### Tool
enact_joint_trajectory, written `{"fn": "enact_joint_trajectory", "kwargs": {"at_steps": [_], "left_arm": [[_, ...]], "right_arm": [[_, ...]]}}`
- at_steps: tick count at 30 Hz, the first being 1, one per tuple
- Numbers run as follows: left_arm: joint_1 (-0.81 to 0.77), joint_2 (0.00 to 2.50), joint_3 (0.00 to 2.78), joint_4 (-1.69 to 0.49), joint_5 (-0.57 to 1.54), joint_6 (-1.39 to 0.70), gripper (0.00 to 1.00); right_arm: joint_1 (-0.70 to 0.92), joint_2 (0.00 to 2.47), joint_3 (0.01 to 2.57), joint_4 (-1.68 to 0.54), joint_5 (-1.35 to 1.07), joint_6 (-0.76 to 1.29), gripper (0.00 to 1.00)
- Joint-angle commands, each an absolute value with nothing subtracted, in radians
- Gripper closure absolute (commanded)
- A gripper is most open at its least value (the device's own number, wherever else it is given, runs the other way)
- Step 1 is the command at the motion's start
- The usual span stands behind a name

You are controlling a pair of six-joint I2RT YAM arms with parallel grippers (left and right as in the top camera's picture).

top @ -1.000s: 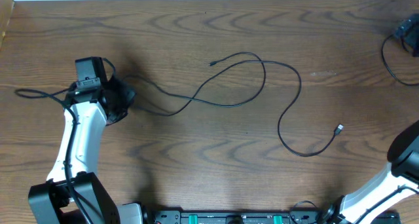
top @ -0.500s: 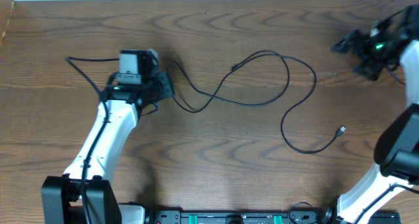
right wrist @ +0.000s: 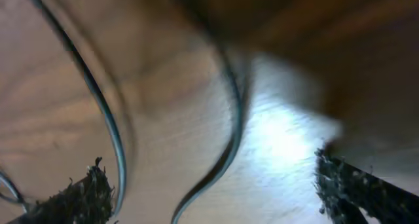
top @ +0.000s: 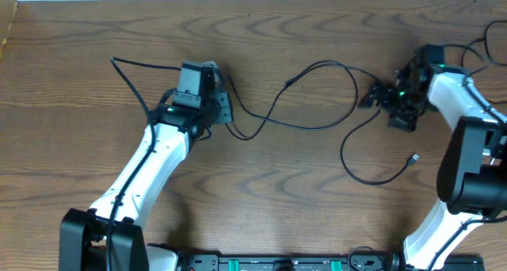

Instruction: Untangle cables

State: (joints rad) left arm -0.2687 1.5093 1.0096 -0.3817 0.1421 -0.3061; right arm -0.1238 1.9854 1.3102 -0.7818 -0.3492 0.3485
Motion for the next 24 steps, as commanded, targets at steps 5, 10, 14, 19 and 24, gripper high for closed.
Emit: {"fn": "enact_joint_trajectory", "kwargs": {"at_steps": [5,10,14,19,24], "left_arm": [[-0.353,1.598,1.027,-0.345,0.122,-0.32,0.92],[-0.386,1.66,1.027,-0.321,0.172,-0.428,0.92],[-0.42,1.698,1.027,-0.251,0.315,-0.428,0.92],[-0.469,1.728,1.027,-0.182,0.358,-0.428,0.92],[-0.492,1.728,1.027,-0.107,0.359,-0.552,0.92]], "right_arm": [[0.005,1.982,1.222,-0.669,-0.474,0.468,0.01],[0.07,1.982,1.217,-0.641,-0.478,0.502,0.01],[0.108,1.982,1.217,-0.639,-0.477,0.528,0.01],[0.144,1.982,1.216,-0.633,-0.471,0.57,0.01],[0.16,1.982,1.216,-0.634,-0.485,0.588,0.01]]}}
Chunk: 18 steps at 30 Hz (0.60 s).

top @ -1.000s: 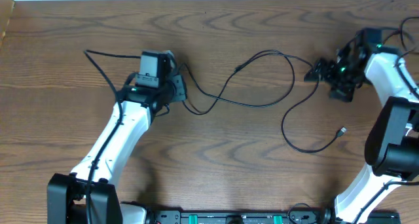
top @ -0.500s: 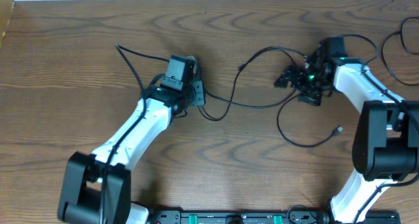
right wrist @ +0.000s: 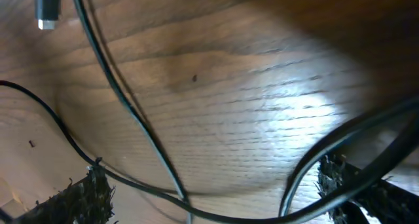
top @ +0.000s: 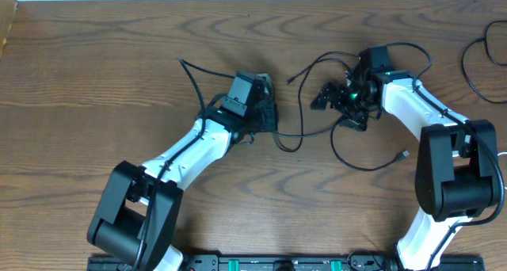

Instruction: Untangle cables

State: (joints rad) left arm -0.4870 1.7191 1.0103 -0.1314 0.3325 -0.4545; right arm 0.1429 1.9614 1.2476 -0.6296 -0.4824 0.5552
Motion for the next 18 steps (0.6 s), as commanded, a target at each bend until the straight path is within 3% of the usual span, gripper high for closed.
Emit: {"fn": "enact_joint_trajectory", "kwargs": {"at_steps": [1,7,12,15,18], "left_arm": [[-0.492,1.728,1.027,-0.089,0.359,-0.597,0.92],[-0.493,1.728,1.027,-0.017,0.357,-0.784,0.91],[-0.516,1.739,1.026,-0.014,0.29,-0.822,0.9],[-0.536,1.762,1.026,-0.014,0.204,-0.867,0.65],[-0.54,1.775,1.026,-0.018,0.182,-0.869,0.49]], "right_arm": [[0.165,1.982,1.216,-0.635,-0.485,0.585,0.01],[0.203,1.982,1.215,-0.635,-0.484,0.579,0.01],[0.239,1.982,1.215,-0.633,-0.472,0.579,0.01],[0.244,1.982,1.215,-0.631,-0.462,0.579,0.01],[0.243,1.982,1.215,-0.632,-0.438,0.579,0.01]]}}
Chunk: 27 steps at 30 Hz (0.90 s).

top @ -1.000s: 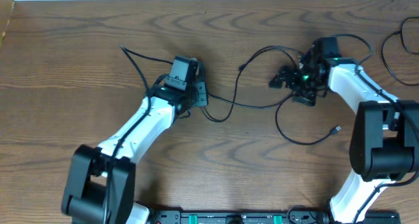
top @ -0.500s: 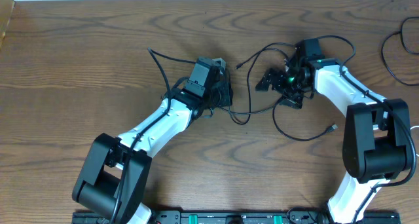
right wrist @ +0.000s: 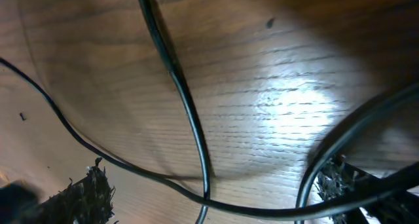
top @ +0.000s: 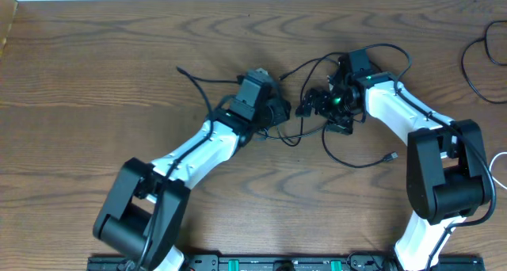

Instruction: Untangle cables

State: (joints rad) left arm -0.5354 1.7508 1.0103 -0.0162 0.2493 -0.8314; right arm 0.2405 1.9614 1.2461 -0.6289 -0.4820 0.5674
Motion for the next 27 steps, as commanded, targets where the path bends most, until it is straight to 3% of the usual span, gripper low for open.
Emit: {"fn": "enact_joint_trajectory", "kwargs": {"at_steps": [1,4,8,9,16,20,27], "left_arm": [[-0.538,1.775,1.026,-0.019,0.183,-0.862,0.42],[-0.531,1.757,1.027,-0.018,0.202,-0.82,0.2],[-0.522,1.684,1.027,-0.022,0.201,-0.739,0.13],[-0.513,1.639,1.027,-0.032,0.2,-0.662,0.02],[-0.446,1.48,1.027,-0.23,0.117,-0.564,0.02],[-0.376,1.413,1.027,-0.371,0.014,-0.57,0.02],[-0.216,1.386,1.027,-0.445,0.004,-0.775,0.02]], "right_arm": [[0.243,1.982,1.215,-0.632,-0.431,0.579,0.01],[0.243,1.982,1.215,-0.632,-0.421,0.579,0.01],[0.243,1.982,1.215,-0.632,-0.417,0.579,0.01],[0.243,1.982,1.215,-0.631,-0.416,0.579,0.01],[0.243,1.982,1.215,-0.604,-0.381,0.511,0.01],[0.249,1.982,1.215,-0.559,-0.542,0.363,0.01],[0.261,1.982,1.215,-0.485,-0.63,0.167,0.01]]}}
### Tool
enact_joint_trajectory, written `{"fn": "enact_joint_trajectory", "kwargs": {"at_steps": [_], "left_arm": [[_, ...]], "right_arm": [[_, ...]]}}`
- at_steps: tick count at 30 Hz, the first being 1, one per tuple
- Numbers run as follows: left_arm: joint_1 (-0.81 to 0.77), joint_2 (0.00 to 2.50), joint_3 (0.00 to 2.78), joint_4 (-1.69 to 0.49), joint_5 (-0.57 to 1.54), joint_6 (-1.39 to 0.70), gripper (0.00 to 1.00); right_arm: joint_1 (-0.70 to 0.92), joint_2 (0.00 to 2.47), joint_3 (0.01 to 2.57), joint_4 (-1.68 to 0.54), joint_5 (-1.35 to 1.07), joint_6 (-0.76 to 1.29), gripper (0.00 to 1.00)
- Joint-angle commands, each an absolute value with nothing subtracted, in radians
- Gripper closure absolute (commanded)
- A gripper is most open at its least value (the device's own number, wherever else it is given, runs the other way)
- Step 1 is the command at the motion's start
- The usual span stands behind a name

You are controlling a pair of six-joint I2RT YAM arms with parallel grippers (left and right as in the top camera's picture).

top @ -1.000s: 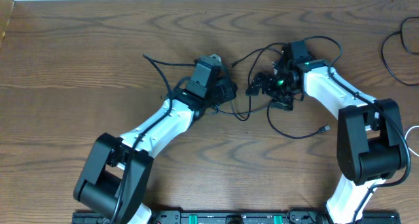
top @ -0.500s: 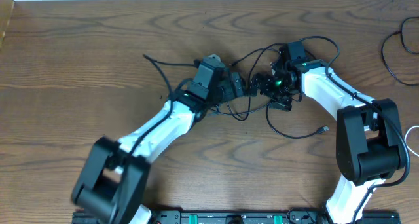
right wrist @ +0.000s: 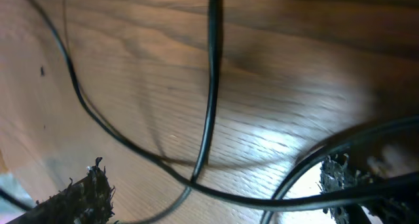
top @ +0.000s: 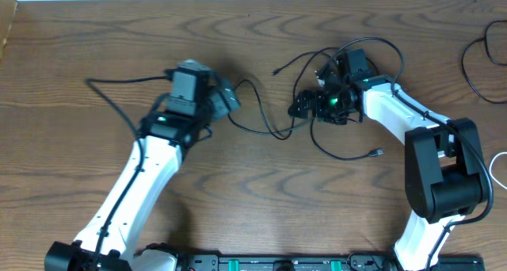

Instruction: Untangle cables

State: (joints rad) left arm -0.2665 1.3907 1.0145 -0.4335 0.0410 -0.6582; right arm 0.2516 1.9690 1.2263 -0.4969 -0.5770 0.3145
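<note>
A thin black cable [top: 261, 128] lies in loops across the middle of the wooden table. My left gripper [top: 224, 97] sits at its left part and looks shut on it; a free length trails off left to an end [top: 89, 82]. My right gripper [top: 303, 106] is low over the tangle of loops at centre right. In the right wrist view that gripper [right wrist: 213, 168] is open, its fingers [right wrist: 82, 198] far apart, with cable strands [right wrist: 211, 86] crossing the gap between them. A plug end [top: 377, 152] lies to the lower right.
A second black cable [top: 474, 65] curls at the table's right edge, and a white cable [top: 501, 155] shows below it. The table's far edge runs along the top.
My left gripper has moved left, away from the right one, taking its cable along; the trailing end is now further left. My right gripper has shifted slightly left over the loops.
The arms began far apart, the left at centre left, the right near the right edge. Both then closed toward the middle, bunching the cable, until the grippers nearly met. Now the left stands back at the left with cable stretched between them.
</note>
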Motion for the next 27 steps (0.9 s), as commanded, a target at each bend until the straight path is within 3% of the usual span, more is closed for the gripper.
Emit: {"fn": "enact_joint_trajectory", "kwargs": {"at_steps": [1,9,17,21,25,27], "left_arm": [[-0.209,1.391,1.027,-0.444,0.007,-0.787,0.02],[-0.233,1.507,1.027,-0.437,0.018,-0.837,0.02],[-0.289,1.634,1.027,-0.318,0.136,-0.897,0.03],[-0.331,1.693,1.027,-0.237,0.142,-0.962,0.19],[-0.38,1.735,1.027,-0.149,0.146,-1.001,0.43],[-0.414,1.753,1.027,-0.08,0.146,-1.001,0.44]], "right_arm": [[0.263,1.982,1.215,-0.485,-0.63,0.154,0.01],[0.279,1.982,1.215,-0.49,-0.549,0.223,0.01],[0.324,1.982,1.215,-0.49,-0.528,0.139,0.01],[0.323,1.982,1.215,-0.49,-0.53,0.118,0.01],[0.322,1.982,1.215,-0.498,-0.529,0.117,0.01],[0.322,1.982,1.215,-0.506,-0.53,0.103,0.01]]}}
